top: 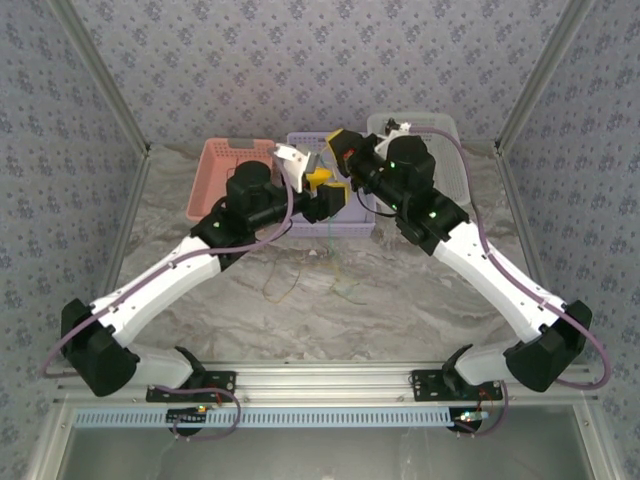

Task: Untangle the cables

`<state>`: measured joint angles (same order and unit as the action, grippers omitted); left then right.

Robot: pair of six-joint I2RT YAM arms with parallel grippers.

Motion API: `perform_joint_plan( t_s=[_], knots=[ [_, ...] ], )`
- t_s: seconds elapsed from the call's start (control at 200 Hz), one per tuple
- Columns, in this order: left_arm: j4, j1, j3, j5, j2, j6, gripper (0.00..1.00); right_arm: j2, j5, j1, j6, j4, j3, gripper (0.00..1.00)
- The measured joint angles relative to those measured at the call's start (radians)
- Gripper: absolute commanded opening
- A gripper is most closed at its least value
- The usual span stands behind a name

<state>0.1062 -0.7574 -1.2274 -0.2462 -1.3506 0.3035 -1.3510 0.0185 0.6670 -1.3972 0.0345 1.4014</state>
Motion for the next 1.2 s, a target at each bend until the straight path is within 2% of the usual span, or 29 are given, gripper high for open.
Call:
perform_joint_plan(
  t_s=[0.06,0.15,0.21,0.39,0.54,0.725,0.864,1.199],
  knots=[
    [0.005,-0.005,0.000,0.015,-0.019,-0.007,0.42,0.011,-0.003,0.000,-0.006,0.004,-0.010,0.00],
    [0.011,-0.010,0.000,0.034,-0.040,-0.003,0.11,0.027,-0.003,0.000,-0.011,0.007,-0.017,0.00],
    [0.019,-0.012,0.000,0.034,-0.045,-0.003,0.00,0.034,-0.003,0.000,-0.010,0.006,-0.017,0.00],
    [-0.007,-0.022,-0.022,0.030,-0.045,-0.035,0.00,0.050,0.013,-0.043,0.003,-0.005,-0.023,0.00],
    [-0.074,-0.022,-0.057,0.022,-0.044,-0.078,0.00,0.069,0.043,-0.107,0.098,-0.088,0.004,0.00],
    [-0.153,-0.022,-0.123,-0.014,-0.044,-0.130,0.00,0.058,0.115,-0.171,0.310,-0.319,0.161,0.00],
    [-0.205,-0.022,-0.197,-0.058,-0.044,-0.166,0.00,0.040,0.165,-0.196,0.444,-0.431,0.286,0.00],
    [-0.262,-0.022,-0.252,-0.110,-0.086,-0.203,0.00,-0.052,0.279,-0.260,0.612,-0.641,0.476,0.00]
  ],
)
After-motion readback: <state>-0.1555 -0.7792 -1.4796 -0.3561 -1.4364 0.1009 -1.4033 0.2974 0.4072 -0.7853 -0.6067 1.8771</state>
